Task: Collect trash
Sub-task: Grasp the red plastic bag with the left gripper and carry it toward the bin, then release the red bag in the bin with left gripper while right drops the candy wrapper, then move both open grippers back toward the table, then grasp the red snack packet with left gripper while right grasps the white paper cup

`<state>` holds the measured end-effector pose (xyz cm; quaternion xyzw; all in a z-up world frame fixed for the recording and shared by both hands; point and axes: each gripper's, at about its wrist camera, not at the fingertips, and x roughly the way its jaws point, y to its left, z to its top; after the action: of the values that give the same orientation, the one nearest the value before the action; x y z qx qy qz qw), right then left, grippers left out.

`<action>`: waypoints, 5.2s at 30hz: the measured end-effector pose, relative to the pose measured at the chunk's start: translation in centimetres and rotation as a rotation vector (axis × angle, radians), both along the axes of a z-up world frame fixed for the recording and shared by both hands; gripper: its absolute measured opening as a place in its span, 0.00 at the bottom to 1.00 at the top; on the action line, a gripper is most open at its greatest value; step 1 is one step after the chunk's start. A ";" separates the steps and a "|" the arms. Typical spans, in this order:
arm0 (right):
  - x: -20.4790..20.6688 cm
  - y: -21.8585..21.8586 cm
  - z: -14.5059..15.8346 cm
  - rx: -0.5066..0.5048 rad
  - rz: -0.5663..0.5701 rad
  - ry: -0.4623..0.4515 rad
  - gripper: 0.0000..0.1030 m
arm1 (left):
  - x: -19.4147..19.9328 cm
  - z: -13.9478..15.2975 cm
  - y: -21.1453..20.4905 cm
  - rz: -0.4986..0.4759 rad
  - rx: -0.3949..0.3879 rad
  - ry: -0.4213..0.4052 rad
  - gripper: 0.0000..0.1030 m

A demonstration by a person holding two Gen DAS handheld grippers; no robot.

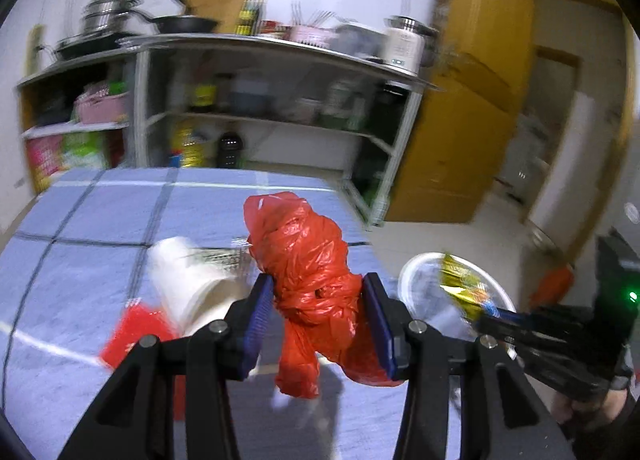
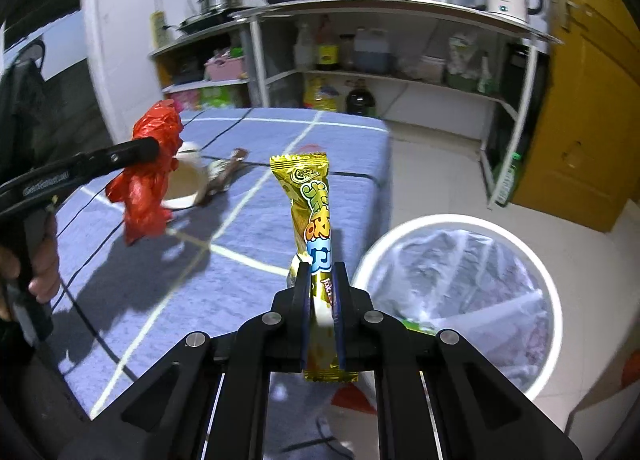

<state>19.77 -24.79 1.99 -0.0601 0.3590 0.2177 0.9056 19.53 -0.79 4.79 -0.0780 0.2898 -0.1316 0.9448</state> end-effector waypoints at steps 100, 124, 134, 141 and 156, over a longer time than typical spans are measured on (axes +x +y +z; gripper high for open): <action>-0.5 7.9 1.3 0.067 0.128 -0.006 0.51 | -2.7 -4.7 10.8 0.168 0.061 0.102 0.61; 4.1 13.3 1.2 0.079 0.221 0.030 0.57 | 2.0 -8.8 9.2 0.060 0.214 0.300 0.83; 4.4 15.6 1.8 0.062 0.251 0.037 0.57 | 0.7 -8.4 11.4 0.149 0.237 0.273 0.13; 6.3 19.2 1.9 0.037 0.285 0.047 0.57 | -0.9 -7.9 13.4 0.184 0.173 0.251 0.12; 10.4 25.0 -2.7 -0.067 0.285 0.221 0.54 | -1.3 -6.7 15.9 0.225 0.096 0.199 0.12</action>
<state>30.17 0.24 -0.75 -0.1159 0.4511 0.3369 0.8183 18.20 15.07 -1.89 -0.0772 0.3772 -0.0023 0.9229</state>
